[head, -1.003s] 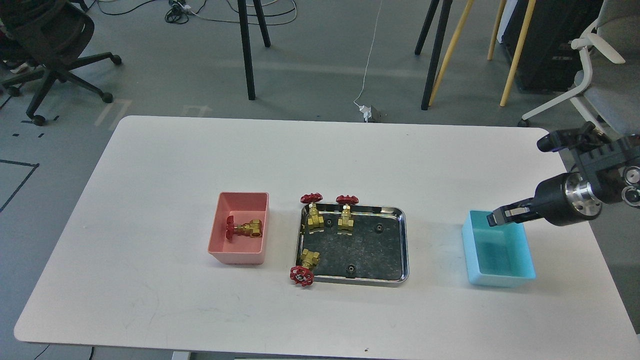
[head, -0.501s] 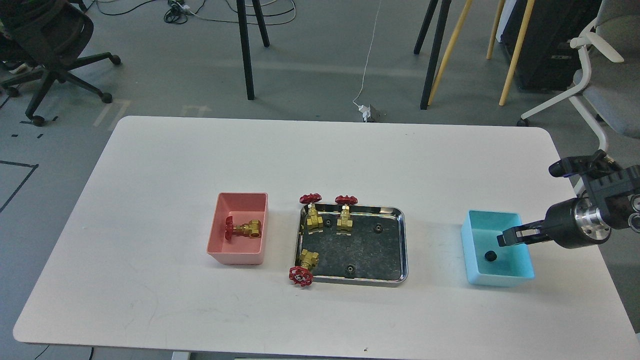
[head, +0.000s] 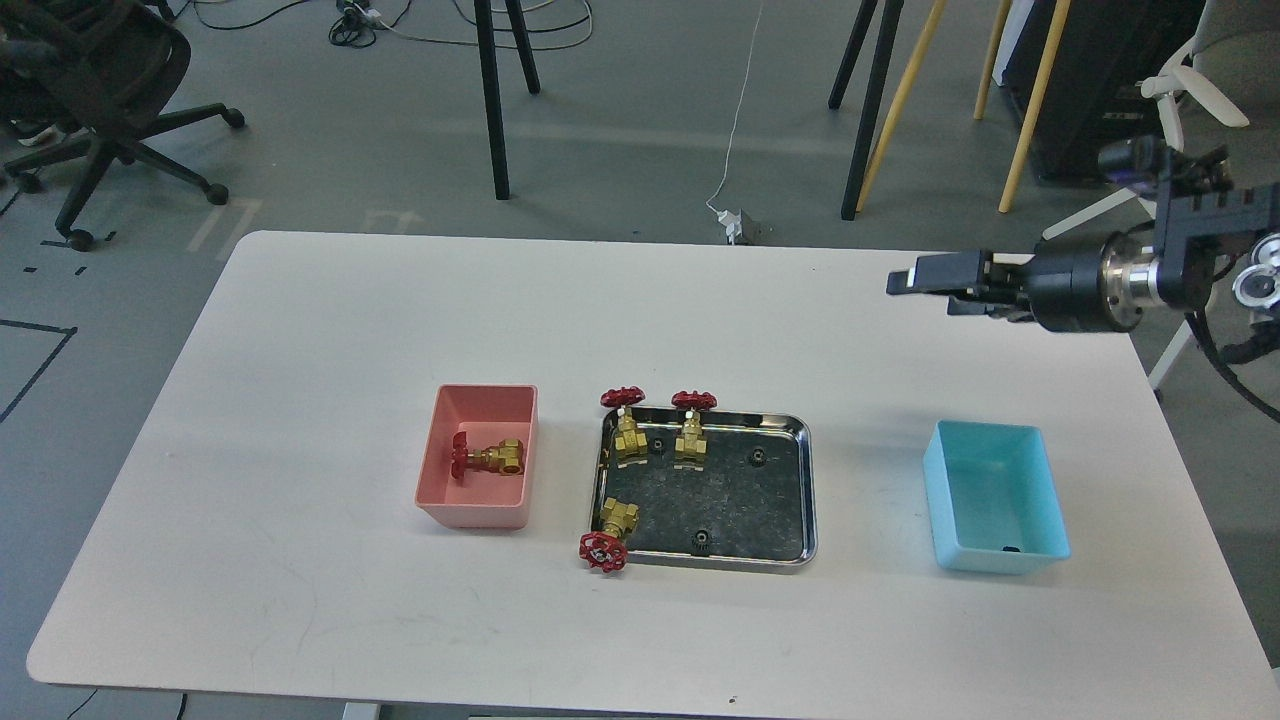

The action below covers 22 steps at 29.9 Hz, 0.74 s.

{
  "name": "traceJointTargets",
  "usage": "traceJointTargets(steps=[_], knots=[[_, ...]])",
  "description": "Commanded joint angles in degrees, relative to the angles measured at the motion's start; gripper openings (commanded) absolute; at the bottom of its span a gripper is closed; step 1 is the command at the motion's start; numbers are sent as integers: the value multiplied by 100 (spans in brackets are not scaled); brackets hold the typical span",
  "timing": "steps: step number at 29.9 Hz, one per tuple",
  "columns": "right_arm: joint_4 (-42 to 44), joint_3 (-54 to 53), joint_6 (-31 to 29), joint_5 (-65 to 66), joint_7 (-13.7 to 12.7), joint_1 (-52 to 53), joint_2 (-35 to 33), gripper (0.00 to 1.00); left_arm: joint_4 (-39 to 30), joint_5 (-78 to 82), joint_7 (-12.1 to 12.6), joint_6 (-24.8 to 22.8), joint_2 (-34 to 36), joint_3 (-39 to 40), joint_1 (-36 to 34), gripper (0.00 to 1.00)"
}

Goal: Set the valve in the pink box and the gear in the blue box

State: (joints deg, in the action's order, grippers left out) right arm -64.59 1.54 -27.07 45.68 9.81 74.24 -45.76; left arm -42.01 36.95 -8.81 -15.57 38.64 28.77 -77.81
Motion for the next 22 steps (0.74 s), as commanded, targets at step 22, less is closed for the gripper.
traceJointTargets(steps=[22], knots=[[5985,-1982,3428,-2555,-893,592,4576,99,44,-346,530,10,-840,-30,2,99]])
